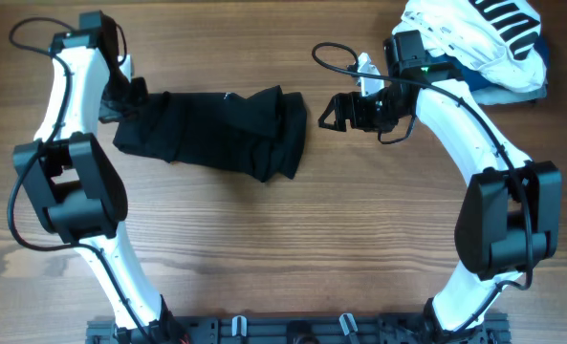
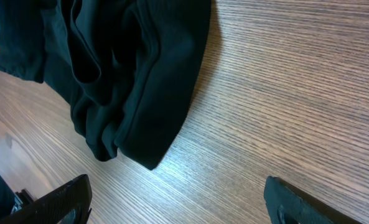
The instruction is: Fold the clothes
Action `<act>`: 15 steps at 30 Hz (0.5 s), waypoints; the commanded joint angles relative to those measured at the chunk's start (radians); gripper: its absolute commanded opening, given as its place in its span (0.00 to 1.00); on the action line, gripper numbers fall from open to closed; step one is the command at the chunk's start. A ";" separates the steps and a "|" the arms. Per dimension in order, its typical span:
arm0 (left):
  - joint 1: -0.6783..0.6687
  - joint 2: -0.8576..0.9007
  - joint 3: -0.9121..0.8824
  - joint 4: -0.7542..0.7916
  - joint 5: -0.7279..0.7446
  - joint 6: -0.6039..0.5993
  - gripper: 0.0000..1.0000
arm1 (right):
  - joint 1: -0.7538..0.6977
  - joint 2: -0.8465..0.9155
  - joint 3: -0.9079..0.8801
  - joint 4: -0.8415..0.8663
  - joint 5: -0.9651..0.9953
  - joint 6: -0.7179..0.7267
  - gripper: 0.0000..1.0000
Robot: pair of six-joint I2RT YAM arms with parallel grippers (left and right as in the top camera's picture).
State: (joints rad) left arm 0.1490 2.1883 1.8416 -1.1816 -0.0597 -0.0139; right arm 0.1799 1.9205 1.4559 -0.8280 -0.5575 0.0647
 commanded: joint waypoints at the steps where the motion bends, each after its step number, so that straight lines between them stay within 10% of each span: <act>1: 0.000 0.008 -0.071 0.041 -0.070 -0.051 0.04 | -0.002 0.006 -0.005 0.005 -0.019 0.010 0.89; 15: -0.095 0.007 -0.103 0.120 0.159 -0.055 0.04 | -0.002 0.006 -0.005 0.006 -0.019 0.010 0.89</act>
State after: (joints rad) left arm 0.0929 2.1899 1.7489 -1.0668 0.0189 -0.0521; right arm 0.1799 1.9205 1.4559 -0.8272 -0.5575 0.0677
